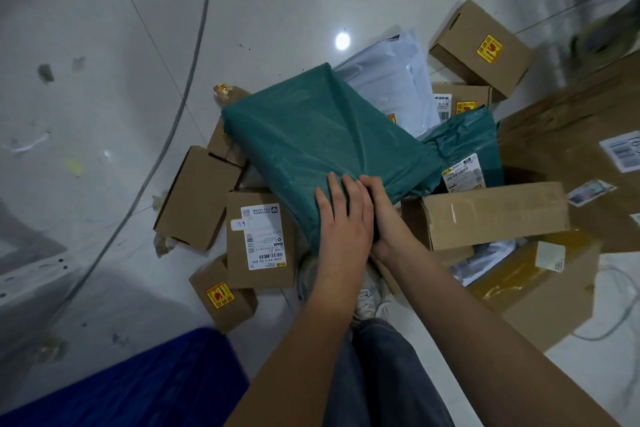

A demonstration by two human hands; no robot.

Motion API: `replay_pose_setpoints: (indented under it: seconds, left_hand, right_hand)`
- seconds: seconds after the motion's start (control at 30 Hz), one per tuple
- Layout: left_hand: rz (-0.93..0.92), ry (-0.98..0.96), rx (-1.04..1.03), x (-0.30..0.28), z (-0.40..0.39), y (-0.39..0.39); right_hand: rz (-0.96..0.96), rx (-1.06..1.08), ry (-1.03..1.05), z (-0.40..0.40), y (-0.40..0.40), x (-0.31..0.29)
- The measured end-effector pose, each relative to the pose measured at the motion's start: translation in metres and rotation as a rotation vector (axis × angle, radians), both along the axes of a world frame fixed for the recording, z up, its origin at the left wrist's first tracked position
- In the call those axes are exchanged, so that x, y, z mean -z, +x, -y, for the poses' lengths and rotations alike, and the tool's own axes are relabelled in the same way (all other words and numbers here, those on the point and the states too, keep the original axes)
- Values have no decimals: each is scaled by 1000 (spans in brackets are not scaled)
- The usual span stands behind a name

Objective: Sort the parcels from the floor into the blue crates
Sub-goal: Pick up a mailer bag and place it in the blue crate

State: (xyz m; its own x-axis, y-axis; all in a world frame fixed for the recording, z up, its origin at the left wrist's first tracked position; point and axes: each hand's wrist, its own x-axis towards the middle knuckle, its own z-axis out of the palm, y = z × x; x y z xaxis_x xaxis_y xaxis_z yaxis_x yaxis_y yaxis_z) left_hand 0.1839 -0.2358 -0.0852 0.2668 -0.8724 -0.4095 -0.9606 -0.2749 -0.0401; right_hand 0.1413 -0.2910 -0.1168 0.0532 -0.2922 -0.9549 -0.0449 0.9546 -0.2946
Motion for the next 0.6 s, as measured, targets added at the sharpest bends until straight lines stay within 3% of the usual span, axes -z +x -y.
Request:
replay_pose_setpoints:
  seconds: [0.23,0.6]
  left_hand:
    - [41,-213,16,11,-22,12]
    - [131,-104,-74,3,-23,24]
  right_hand:
    - [-85,-65,35,-10,13,-23]
    - [-218,-191,37,-10,32,-38]
